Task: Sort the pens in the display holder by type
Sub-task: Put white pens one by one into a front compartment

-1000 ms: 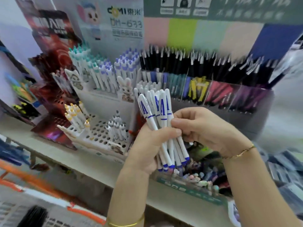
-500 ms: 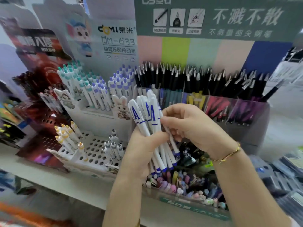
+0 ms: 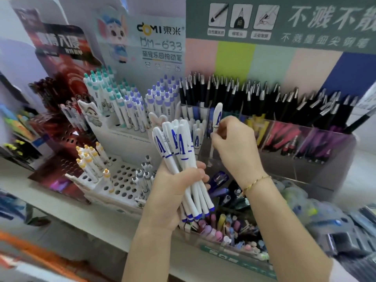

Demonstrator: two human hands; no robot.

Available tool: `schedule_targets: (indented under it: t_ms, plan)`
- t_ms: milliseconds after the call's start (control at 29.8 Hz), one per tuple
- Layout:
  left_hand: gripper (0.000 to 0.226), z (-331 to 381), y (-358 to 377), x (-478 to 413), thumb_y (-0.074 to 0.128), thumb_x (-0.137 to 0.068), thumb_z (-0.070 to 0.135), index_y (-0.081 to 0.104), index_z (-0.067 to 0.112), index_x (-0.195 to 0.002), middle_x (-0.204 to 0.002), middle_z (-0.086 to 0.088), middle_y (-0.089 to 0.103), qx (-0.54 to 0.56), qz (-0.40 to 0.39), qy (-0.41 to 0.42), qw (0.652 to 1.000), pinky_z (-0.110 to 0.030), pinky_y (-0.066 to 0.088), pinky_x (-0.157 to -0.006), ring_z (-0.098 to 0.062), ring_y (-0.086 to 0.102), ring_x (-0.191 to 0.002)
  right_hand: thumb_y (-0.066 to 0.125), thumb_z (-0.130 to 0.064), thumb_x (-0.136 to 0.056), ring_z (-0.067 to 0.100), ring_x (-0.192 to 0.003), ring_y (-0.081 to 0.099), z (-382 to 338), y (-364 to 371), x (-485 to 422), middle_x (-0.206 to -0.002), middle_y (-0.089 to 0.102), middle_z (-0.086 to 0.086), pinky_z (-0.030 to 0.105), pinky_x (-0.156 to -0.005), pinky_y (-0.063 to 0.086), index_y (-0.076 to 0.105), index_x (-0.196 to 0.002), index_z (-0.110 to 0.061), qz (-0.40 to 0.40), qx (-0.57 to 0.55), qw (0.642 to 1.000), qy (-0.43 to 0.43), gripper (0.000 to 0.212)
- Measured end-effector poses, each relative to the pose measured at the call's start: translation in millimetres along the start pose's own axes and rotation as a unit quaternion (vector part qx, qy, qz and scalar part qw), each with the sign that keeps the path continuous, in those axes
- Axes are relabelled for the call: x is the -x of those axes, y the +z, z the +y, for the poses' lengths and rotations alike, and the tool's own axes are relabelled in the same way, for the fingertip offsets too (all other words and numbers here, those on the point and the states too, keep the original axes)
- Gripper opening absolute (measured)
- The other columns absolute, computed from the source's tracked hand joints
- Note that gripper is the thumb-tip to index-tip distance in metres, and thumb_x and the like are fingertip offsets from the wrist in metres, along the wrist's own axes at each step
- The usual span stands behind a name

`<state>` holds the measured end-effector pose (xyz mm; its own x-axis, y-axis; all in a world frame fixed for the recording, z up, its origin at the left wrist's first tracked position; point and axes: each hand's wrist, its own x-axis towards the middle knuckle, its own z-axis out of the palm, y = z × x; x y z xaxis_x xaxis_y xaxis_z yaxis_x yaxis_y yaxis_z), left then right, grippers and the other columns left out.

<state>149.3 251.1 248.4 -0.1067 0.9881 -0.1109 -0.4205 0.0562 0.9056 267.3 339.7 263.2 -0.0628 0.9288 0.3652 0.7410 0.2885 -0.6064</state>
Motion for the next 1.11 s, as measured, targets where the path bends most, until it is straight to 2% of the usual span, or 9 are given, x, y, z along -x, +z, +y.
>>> schedule_targets:
  t_ms: [168, 436, 570, 637, 705, 772, 872, 973, 1107]
  plan:
    - [0.043, 1, -5, 2, 0.064, -0.059, 0.004, 0.059, -0.001, -0.102, -0.076, -0.010, 0.061, 0.001, -0.008, -0.002, 1.000, -0.025, 0.053, -0.057, -0.016, 0.065, -0.062, 0.054, -0.031, -0.092, 0.025, -0.081, 0.058, 9, 25, 7, -0.089, 0.060, 0.002, 0.029, -0.058, 0.041, 0.062, -0.089, -0.017, 0.002, 0.197, 0.979, 0.045, 0.017]
    - [0.038, 3, 0, -1, 0.064, -0.061, 0.003, 0.063, 0.003, -0.100, -0.077, -0.008, 0.068, -0.005, -0.010, 0.006, 1.000, -0.026, 0.054, -0.055, -0.017, 0.068, -0.064, 0.060, -0.019, -0.089, 0.024, -0.068, 0.055, 10, 35, 1, -0.073, 0.056, 0.001, 0.026, -0.049, 0.032, 0.057, -0.075, -0.016, -0.025, 0.265, 0.962, 0.058, 0.015]
    - [0.037, 6, 8, -2, 0.065, -0.067, -0.002, 0.063, 0.005, -0.103, -0.078, -0.007, 0.071, 0.004, -0.012, 0.006, 1.000, -0.027, 0.055, -0.053, -0.018, 0.070, -0.066, 0.047, -0.040, -0.095, 0.021, -0.066, 0.052, 3, 8, 8, -0.072, 0.057, 0.002, 0.029, -0.051, 0.033, 0.058, -0.073, -0.013, 0.002, 0.170, 0.985, 0.025, 0.036]
    - [0.034, 7, 13, -2, 0.063, -0.077, -0.013, 0.060, 0.002, -0.108, -0.075, -0.009, 0.070, 0.020, 0.000, -0.009, 1.000, -0.026, 0.053, -0.047, -0.017, 0.070, -0.063, 0.048, -0.037, -0.095, 0.017, -0.056, 0.048, -1, -6, 13, -0.061, 0.056, 0.006, 0.032, -0.051, 0.034, 0.059, -0.064, -0.007, 0.005, -0.005, 1.000, 0.018, 0.045]
    - [0.031, 7, 18, -4, 0.055, -0.084, -0.015, 0.058, 0.003, -0.110, -0.075, -0.010, 0.068, 0.023, 0.016, -0.018, 0.999, -0.026, 0.052, -0.044, -0.017, 0.070, -0.062, 0.049, -0.035, -0.095, 0.013, -0.047, 0.045, -6, -17, 17, -0.057, 0.057, 0.014, 0.025, -0.047, 0.036, 0.061, -0.064, 0.001, -0.032, -0.213, 0.975, 0.044, 0.049]
    - [0.029, 6, 21, -6, 0.053, -0.085, -0.014, 0.060, 0.005, -0.107, -0.073, -0.009, 0.067, 0.013, 0.023, -0.013, 1.000, -0.026, 0.052, -0.045, -0.016, 0.069, -0.061, 0.051, -0.034, -0.094, 0.011, -0.046, 0.045, -8, -22, 21, -0.059, 0.058, 0.018, 0.020, -0.044, 0.035, 0.064, -0.075, 0.005, -0.083, -0.311, 0.945, 0.062, 0.046]
    - [0.027, 4, 22, -8, 0.052, -0.086, -0.013, 0.060, 0.004, -0.105, -0.068, -0.007, 0.069, 0.007, 0.029, -0.007, 1.000, -0.028, 0.053, -0.046, -0.017, 0.068, -0.060, 0.057, -0.027, -0.092, 0.004, -0.042, 0.047, -7, -27, 25, -0.054, 0.057, -0.003, 0.017, -0.042, 0.038, 0.069, -0.087, -0.004, -0.110, -0.353, 0.926, 0.072, 0.026]
    - [0.027, 0, 26, -9, 0.053, -0.085, -0.013, 0.062, 0.005, -0.103, -0.070, -0.008, 0.070, 0.015, 0.053, -0.007, 0.998, -0.030, 0.054, -0.049, -0.020, 0.070, -0.065, 0.057, -0.021, -0.092, 0.002, -0.041, 0.050, -6, -28, 26, -0.054, 0.057, -0.009, 0.015, -0.042, 0.039, 0.068, -0.089, -0.009, -0.096, -0.360, 0.926, 0.065, 0.016]
    - [0.039, -4, 31, -13, 0.056, -0.082, -0.012, 0.074, 0.018, -0.063, -0.067, -0.004, 0.072, 0.023, 0.115, 0.007, 0.993, -0.035, 0.059, -0.066, -0.017, 0.071, -0.067, 0.053, -0.018, -0.094, 0.003, -0.049, 0.052, -7, -24, 25, -0.067, 0.058, -0.002, 0.016, -0.047, 0.040, 0.063, -0.085, -0.012, -0.036, -0.325, 0.944, 0.042, 0.014]
